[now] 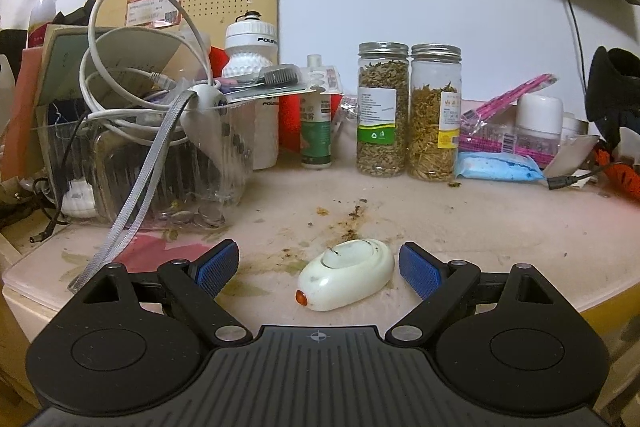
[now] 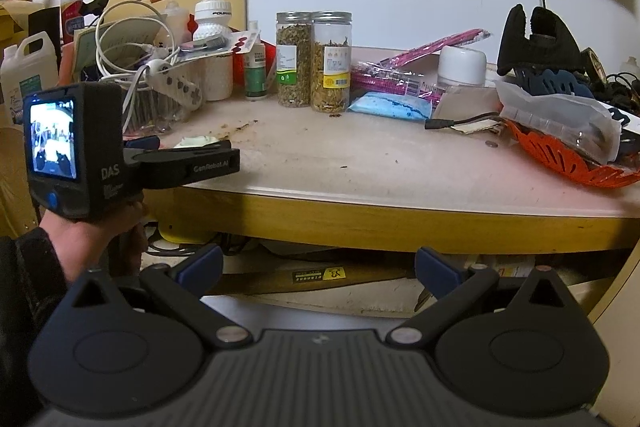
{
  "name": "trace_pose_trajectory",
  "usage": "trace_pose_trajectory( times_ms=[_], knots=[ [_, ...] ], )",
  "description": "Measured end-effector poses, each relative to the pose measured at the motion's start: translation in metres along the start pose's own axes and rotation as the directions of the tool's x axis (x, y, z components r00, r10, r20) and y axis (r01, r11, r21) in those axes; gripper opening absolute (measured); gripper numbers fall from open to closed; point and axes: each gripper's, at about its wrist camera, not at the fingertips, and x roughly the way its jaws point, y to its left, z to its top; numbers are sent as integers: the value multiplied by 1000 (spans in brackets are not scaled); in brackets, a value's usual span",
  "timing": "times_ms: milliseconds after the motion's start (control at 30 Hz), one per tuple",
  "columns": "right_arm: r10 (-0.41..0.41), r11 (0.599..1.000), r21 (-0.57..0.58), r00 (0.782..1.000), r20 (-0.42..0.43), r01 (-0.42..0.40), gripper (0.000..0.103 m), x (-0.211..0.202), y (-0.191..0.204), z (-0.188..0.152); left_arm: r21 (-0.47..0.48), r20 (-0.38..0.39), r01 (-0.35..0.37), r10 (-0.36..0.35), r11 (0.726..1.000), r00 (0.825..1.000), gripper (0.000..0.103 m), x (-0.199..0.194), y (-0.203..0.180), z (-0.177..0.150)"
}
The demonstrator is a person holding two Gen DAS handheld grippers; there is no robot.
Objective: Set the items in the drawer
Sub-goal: 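Close the left tool around the white egg-shaped device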
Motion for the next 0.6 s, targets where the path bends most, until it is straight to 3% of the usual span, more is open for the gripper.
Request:
trace_pose_trajectory(
  times_ms=[67, 100, 133, 600],
  knots=[
    [1, 1000, 0, 1000, -3, -1, 102, 0, 0, 0, 1, 0, 4, -4, 1000, 1000, 66, 0, -1, 0],
    [1, 1000, 0, 1000, -4, -1, 102, 1, 0, 0, 2, 0, 6, -6, 1000, 1000, 37, 1, -1, 0],
    [2, 1000, -1, 1000, -6, -2, 102, 1, 0, 0, 3, 0, 8, -8, 1000, 1000, 30, 1, -1, 0],
    [5, 1000, -1, 1000, -23, -5, 102, 4, 0, -1, -7, 11, 26, -25, 1000, 1000, 29, 0, 0, 2]
  ],
)
